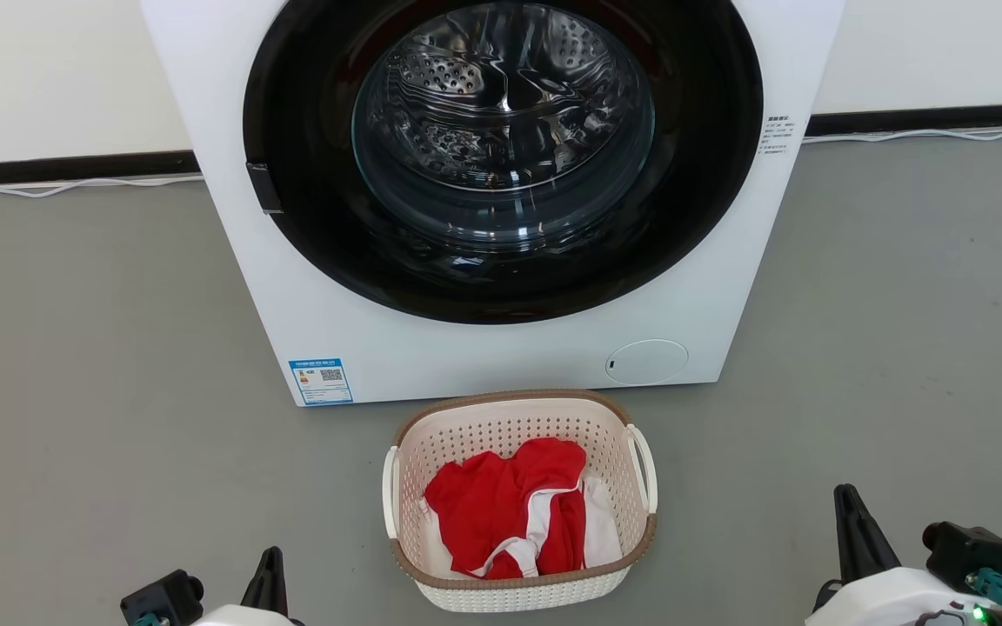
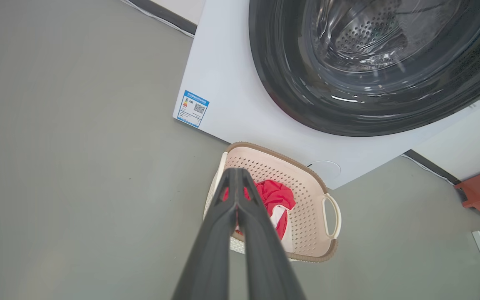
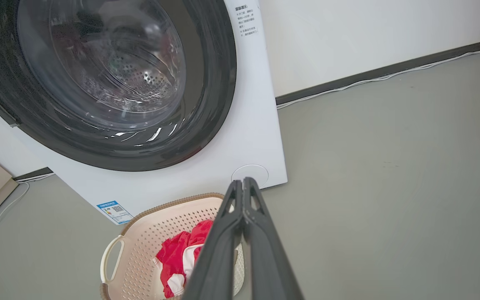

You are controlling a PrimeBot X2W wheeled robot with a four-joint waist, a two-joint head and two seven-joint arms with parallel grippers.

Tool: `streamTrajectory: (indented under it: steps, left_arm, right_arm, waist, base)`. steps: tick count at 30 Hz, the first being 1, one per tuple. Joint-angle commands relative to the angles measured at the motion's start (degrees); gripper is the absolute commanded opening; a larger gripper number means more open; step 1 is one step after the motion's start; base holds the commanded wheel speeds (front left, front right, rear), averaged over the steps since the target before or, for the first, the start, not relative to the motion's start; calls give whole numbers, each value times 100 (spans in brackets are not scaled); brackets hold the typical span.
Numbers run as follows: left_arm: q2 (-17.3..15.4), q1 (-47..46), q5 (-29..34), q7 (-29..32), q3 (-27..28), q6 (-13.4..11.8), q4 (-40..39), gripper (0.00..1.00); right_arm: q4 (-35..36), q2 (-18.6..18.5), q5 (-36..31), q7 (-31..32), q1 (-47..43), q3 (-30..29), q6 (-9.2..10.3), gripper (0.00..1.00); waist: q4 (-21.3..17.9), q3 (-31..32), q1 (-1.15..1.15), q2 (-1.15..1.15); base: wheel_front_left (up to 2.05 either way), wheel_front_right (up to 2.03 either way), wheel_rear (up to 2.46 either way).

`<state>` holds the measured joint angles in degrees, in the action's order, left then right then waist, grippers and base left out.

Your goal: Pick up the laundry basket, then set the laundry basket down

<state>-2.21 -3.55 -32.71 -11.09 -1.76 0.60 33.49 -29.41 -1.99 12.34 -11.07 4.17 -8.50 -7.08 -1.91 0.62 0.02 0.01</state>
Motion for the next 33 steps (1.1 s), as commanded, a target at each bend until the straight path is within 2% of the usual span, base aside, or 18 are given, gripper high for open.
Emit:
streamTrajectory:
  steps: [1,33]
  left_arm:
    - [-51,-186,-129,28,77,54,-183,0]
    - [-56,-210,-1941,566,310,252,-732,0]
  right_arm:
    - [204,-49,179,56,167,43,-7,0]
    - [623,-61,2610,582,175,94,-18,0]
  waist:
    - [2,-1,-1,-1]
    - [61,-25,-1,-1]
  base:
    - [0,0,0]
    - [0,0,0]
